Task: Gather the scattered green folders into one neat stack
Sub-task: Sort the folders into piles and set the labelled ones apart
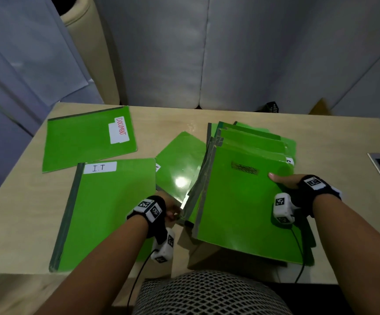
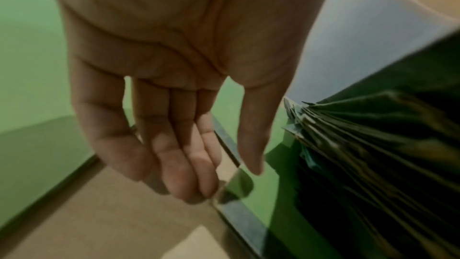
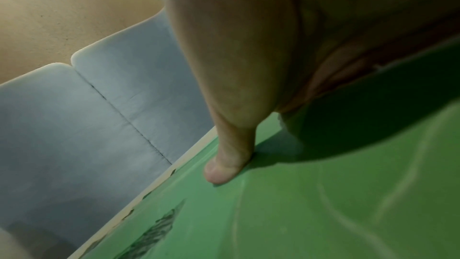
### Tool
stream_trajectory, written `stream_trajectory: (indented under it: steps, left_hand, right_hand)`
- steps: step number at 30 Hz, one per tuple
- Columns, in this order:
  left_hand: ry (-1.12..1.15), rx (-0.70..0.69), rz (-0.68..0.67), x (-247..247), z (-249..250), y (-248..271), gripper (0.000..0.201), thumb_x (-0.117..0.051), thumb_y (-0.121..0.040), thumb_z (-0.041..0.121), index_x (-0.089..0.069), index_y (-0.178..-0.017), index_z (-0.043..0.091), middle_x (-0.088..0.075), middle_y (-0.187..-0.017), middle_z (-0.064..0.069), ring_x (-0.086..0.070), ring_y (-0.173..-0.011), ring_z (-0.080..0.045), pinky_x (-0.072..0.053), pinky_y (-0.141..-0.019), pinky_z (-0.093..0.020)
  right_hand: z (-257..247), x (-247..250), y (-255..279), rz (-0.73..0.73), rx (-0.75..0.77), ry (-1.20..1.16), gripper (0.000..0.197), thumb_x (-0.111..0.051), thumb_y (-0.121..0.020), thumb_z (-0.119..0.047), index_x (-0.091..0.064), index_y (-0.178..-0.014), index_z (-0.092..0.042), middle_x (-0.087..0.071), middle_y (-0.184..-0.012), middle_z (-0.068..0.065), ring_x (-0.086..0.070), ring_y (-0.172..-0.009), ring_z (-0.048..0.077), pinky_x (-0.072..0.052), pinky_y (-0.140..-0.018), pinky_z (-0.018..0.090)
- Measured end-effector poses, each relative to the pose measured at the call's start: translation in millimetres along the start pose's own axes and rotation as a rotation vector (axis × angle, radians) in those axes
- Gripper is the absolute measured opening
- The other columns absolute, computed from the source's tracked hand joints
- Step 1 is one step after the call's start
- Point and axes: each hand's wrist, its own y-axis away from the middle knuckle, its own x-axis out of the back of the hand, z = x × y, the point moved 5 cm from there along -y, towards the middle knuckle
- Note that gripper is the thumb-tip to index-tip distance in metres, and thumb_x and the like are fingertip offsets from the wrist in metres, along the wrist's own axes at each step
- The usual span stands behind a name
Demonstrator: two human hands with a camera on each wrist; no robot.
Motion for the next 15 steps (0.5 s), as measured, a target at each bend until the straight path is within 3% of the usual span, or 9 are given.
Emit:
stream_trajectory:
  steps: [2, 4, 6, 9, 12, 13, 15]
  left_hand:
    - [-0.087, -0.008, -0.01, -3, 1, 0, 0.026, -0.065, -0.086, 0.015, -0.053, -0.064, 0.008, -0.059, -0.043, 0.001, -0.057, -0.036, -0.01, -0.049, -0.042, -0.015]
    - [-0.198, -0.03, -0.004, -4, 3, -2, 0.028, -0.069, -0.084, 0.023, -0.057, -0.063, 0.009, -0.06, -0.058, -0.003, -0.061, -0.063, -0.019, -0.056, -0.072, -0.027]
    - [-0.333, -0.061, 0.045, -5, 7, -5, 0.025, -0.068, -0.083, 0.03, -0.062, -0.071, 0.009, -0.061, -0.068, -0.006, -0.057, -0.074, -0.021, -0.055, -0.084, -0.032]
    - [-0.491, -0.117, 0.14, -6, 12, -11, 0.03, -0.07, -0.081, 0.031, -0.068, -0.086, 0.002, -0.064, -0.081, -0.013, -0.055, -0.076, -0.022, -0.054, -0.075, -0.029]
    - [-0.543, -0.161, 0.191, -3, 19, -11, 0.04, -0.077, -0.074, 0.039, -0.058, -0.07, 0.004, -0.051, -0.064, -0.004, -0.056, -0.075, -0.024, -0.05, -0.069, -0.028]
    - [-0.549, -0.173, 0.218, 1, 21, -11, 0.044, -0.079, -0.072, 0.041, -0.052, -0.066, 0.007, -0.051, -0.064, -0.003, -0.058, -0.075, -0.025, -0.05, -0.068, -0.028]
    - [-0.558, -0.192, 0.292, 12, 27, -11, 0.043, -0.08, -0.071, 0.04, -0.052, -0.073, 0.007, -0.057, -0.075, -0.005, -0.063, -0.081, -0.026, -0.051, -0.07, -0.03]
  right_hand:
    - [-3, 2, 1, 0.0, 0.004, 0.003, 0.103, -0.052, -0.075, -0.075, -0.032, -0.148, -0.006, -0.044, -0.145, 0.025, -0.052, -0.121, 0.041, -0.041, -0.103, 0.05]
    - [-4, 3, -4, -0.004, 0.009, 0.039, 0.104, -0.048, -0.074, -0.078, -0.032, -0.148, -0.006, -0.045, -0.144, 0.024, -0.052, -0.121, 0.041, -0.04, -0.106, 0.052]
    - [-5, 2, -2, -0.007, 0.022, 0.071, 0.103, -0.046, -0.076, -0.078, -0.031, -0.148, -0.006, -0.043, -0.146, 0.024, -0.051, -0.123, 0.04, -0.039, -0.106, 0.052]
    - [-6, 2, 1, -0.014, 0.021, 0.066, 0.1, -0.046, -0.079, -0.075, -0.03, -0.148, -0.005, -0.042, -0.146, 0.024, -0.05, -0.124, 0.04, -0.038, -0.107, 0.052]
    - [-7, 3, 4, 0.005, 0.026, 0.055, 0.094, -0.045, -0.084, -0.07, -0.031, -0.148, -0.004, -0.041, -0.147, 0.024, -0.049, -0.125, 0.04, -0.039, -0.105, 0.05]
    - [-7, 4, 5, 0.015, 0.033, 0.077, 0.092, -0.043, -0.085, -0.071, -0.031, -0.148, -0.004, -0.039, -0.148, 0.024, -0.049, -0.126, 0.039, -0.04, -0.104, 0.048]
    - [-7, 5, 7, 0.023, 0.043, 0.11, 0.093, -0.04, -0.084, -0.073, -0.033, -0.148, -0.005, -0.038, -0.15, 0.022, -0.049, -0.126, 0.038, -0.041, -0.099, 0.045]
